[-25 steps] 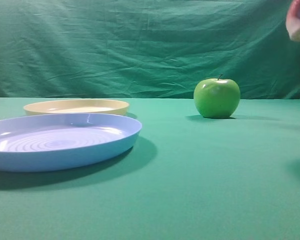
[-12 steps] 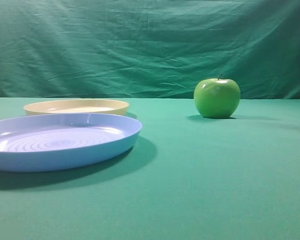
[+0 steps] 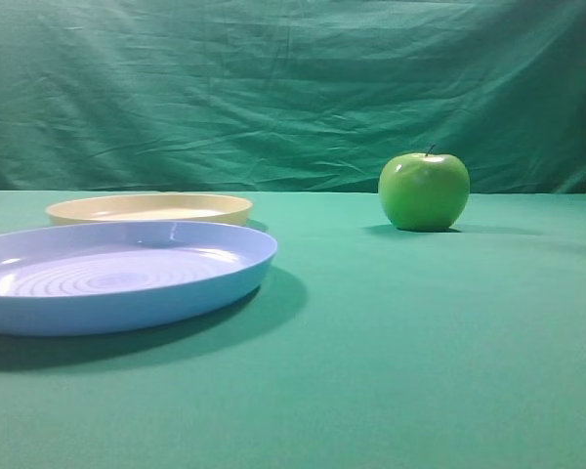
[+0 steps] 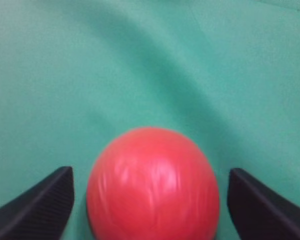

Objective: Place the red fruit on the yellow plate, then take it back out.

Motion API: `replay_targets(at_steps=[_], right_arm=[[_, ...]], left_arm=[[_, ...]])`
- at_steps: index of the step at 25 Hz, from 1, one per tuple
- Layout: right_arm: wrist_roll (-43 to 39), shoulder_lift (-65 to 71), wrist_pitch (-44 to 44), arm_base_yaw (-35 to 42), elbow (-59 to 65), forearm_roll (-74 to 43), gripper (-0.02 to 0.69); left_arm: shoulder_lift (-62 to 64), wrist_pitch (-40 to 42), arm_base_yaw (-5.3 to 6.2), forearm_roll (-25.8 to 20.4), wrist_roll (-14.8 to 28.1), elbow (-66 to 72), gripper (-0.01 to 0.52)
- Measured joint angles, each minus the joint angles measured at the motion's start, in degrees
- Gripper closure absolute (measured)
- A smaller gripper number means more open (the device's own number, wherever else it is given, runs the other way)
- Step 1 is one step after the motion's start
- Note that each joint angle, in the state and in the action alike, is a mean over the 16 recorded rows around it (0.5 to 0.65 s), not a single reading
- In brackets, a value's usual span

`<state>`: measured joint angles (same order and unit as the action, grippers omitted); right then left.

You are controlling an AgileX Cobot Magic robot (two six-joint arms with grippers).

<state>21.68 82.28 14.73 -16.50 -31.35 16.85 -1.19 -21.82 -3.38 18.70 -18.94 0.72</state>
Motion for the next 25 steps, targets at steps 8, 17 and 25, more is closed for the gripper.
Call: replay_targets(at_steps=[8,17,25], right_arm=[[-0.1,-5.5,3.3,0.3,-2.0,0.0,0.059],[-0.5,-18.7,13.1,0.4,-6.6,0.0,0.334],[-2.3,-33.6,23.5,0.4,-8.6,-0.1,0.603]], left_arm=[[0.0,0.0,0.00,0.0,0.0,0.0,0.514],[0.0,0.0,0.00,0.0,0.0,0.0,0.514],[0.0,0.0,0.00,0.0,0.0,0.0,0.514]])
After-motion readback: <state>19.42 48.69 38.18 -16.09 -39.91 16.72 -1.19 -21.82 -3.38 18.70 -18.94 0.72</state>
